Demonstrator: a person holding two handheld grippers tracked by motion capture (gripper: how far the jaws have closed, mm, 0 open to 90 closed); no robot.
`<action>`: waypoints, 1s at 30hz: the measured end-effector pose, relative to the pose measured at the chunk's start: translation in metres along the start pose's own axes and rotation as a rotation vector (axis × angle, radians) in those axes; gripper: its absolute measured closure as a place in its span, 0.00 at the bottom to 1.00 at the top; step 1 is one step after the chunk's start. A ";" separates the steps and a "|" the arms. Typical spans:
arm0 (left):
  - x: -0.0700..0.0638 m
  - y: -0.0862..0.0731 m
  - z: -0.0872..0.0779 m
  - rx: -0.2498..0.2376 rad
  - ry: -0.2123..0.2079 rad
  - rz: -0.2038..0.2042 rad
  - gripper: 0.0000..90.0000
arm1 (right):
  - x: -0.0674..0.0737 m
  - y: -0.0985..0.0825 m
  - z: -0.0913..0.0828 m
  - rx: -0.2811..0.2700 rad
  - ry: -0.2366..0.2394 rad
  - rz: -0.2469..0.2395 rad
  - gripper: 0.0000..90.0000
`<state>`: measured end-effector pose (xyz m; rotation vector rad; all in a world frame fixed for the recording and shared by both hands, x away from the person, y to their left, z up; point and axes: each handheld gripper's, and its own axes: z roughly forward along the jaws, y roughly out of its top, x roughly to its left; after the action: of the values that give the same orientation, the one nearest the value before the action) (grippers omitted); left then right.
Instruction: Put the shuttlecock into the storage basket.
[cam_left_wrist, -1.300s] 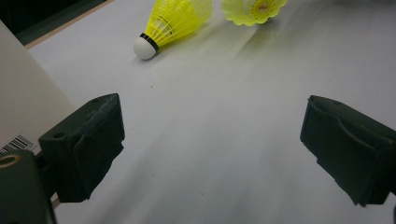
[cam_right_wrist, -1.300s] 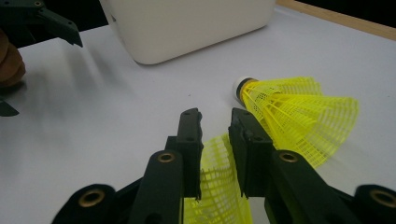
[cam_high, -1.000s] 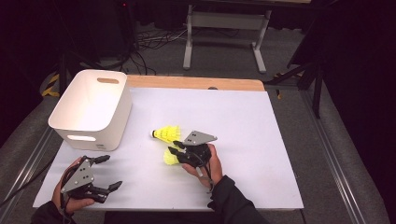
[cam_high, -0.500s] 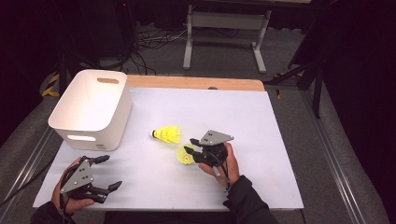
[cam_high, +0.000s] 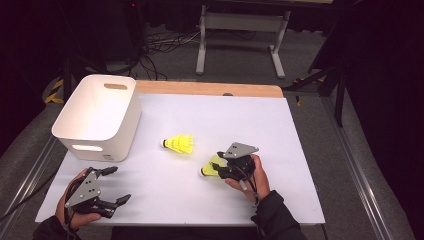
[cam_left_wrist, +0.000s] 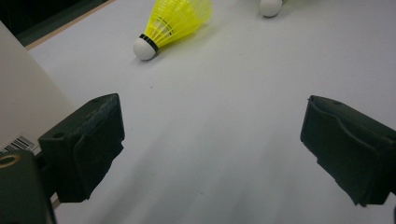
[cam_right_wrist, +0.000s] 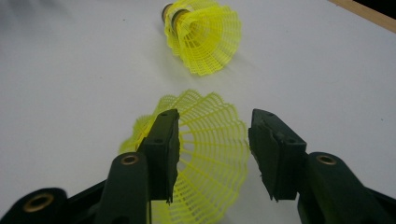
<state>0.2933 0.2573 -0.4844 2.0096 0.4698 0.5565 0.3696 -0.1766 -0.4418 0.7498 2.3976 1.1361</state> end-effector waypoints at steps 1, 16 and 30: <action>0.000 0.000 0.000 0.000 0.000 0.000 0.08 | 0.000 0.000 0.000 0.000 0.000 0.000 0.59; 0.000 0.000 0.001 0.013 -0.005 0.001 0.08 | -0.010 -0.021 -0.014 0.052 -0.037 0.008 0.52; -0.001 0.000 0.001 0.017 -0.001 0.003 0.07 | -0.011 -0.031 -0.018 0.054 -0.060 -0.026 0.46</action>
<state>0.2936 0.2560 -0.4851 2.0274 0.4722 0.5554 0.3588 -0.2107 -0.4546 0.7568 2.3895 1.0277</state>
